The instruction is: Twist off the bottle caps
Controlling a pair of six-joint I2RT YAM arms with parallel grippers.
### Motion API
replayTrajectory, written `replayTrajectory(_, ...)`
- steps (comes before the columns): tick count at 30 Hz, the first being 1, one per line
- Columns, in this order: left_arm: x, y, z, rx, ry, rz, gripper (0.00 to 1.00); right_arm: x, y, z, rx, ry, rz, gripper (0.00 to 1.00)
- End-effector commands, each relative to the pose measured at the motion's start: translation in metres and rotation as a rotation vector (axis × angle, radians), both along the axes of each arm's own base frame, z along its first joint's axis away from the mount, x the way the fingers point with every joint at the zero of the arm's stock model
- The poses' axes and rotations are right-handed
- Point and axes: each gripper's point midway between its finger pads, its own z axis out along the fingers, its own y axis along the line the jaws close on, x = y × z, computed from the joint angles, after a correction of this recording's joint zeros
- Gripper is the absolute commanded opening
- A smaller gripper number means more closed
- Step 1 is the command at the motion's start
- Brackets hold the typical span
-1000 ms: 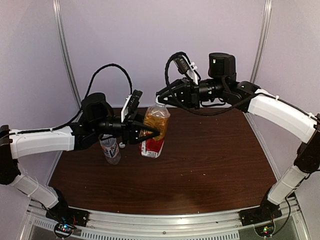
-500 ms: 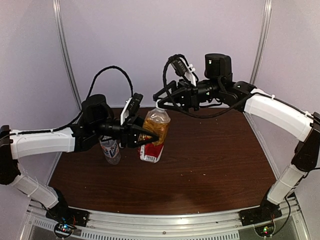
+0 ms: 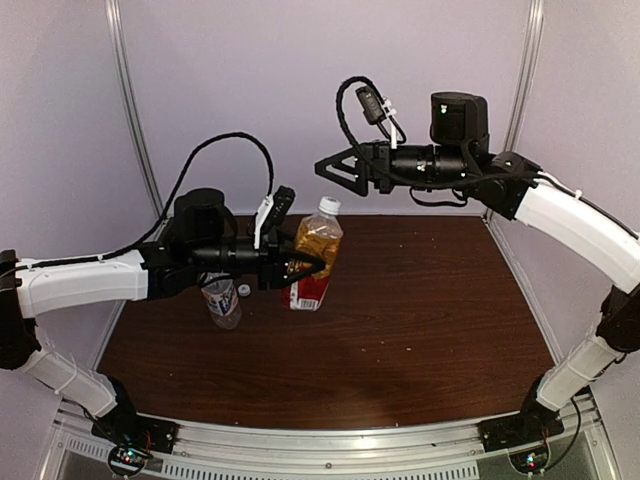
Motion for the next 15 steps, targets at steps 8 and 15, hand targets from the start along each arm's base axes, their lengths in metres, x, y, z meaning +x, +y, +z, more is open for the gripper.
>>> replayTrajectory(8, 0.022, 0.005, 0.019, -0.012, -0.059, 0.136, 0.35, 0.024, 0.000, -0.031, -0.082, 0.123, -0.241, 0.84)
replayTrajectory(15, 0.024, 0.008, 0.020, -0.011, -0.065, 0.156, 0.35, 0.022, 0.007, -0.046, -0.078, 0.153, -0.218, 0.72)
